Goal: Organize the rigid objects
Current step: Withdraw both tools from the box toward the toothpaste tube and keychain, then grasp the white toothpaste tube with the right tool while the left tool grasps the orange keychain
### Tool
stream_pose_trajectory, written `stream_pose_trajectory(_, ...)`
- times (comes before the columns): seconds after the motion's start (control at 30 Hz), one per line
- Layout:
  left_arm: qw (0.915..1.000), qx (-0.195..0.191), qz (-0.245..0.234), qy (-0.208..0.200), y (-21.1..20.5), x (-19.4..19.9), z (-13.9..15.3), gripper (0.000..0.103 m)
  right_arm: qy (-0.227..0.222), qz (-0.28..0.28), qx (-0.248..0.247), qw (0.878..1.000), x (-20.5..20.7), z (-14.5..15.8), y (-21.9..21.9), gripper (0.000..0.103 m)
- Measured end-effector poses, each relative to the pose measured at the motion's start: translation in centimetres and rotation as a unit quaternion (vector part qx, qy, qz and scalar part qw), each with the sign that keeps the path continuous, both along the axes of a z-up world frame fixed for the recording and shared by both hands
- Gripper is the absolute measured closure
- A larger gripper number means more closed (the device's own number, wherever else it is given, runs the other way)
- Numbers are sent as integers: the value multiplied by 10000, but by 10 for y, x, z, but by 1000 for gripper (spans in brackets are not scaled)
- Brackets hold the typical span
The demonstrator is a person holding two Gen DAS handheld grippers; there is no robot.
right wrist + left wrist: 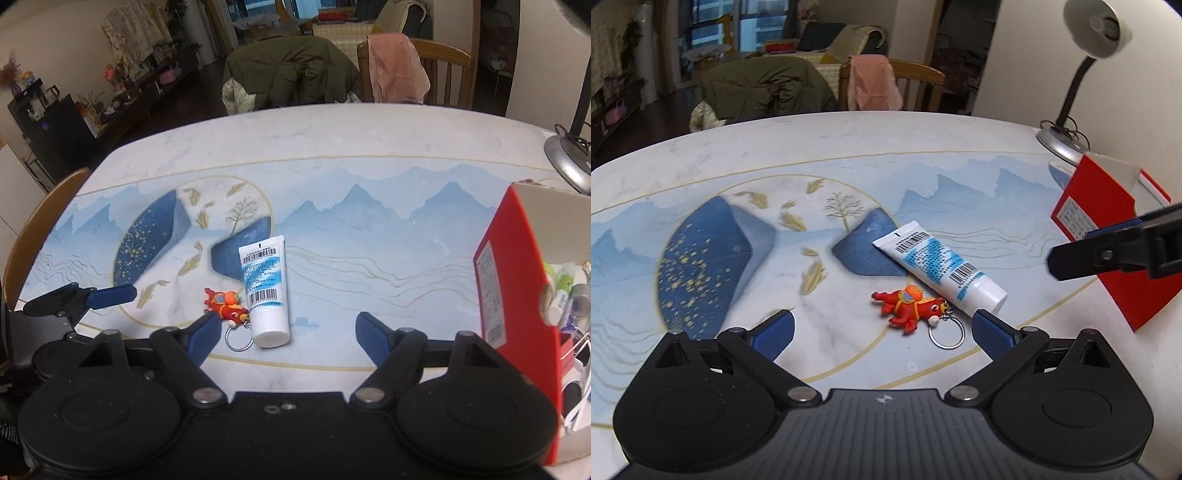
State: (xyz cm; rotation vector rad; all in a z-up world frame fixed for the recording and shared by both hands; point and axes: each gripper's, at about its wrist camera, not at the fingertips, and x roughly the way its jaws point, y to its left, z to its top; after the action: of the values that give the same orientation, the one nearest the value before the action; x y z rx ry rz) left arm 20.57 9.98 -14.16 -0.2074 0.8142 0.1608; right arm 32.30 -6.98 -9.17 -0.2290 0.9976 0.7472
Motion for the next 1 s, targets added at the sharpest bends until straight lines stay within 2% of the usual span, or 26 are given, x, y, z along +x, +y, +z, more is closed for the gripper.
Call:
stream_pose_trajectory(0.33, 9999, 163, -41, 39, -4, 20, -21, 1, 208, 74, -208, 9995, 9, -25, 24, 29)
stream_pose_trajectory(0.67, 9998, 216, -44, -21, -9, 28, -31, 1, 324, 143, -376, 9987, 18, -45, 43, 40)
stream_pose_trajectory(1.0, 9996, 291, 48, -50, -12, 33, -35, 10, 354, 241, -493, 9979, 22, -59, 58, 47)
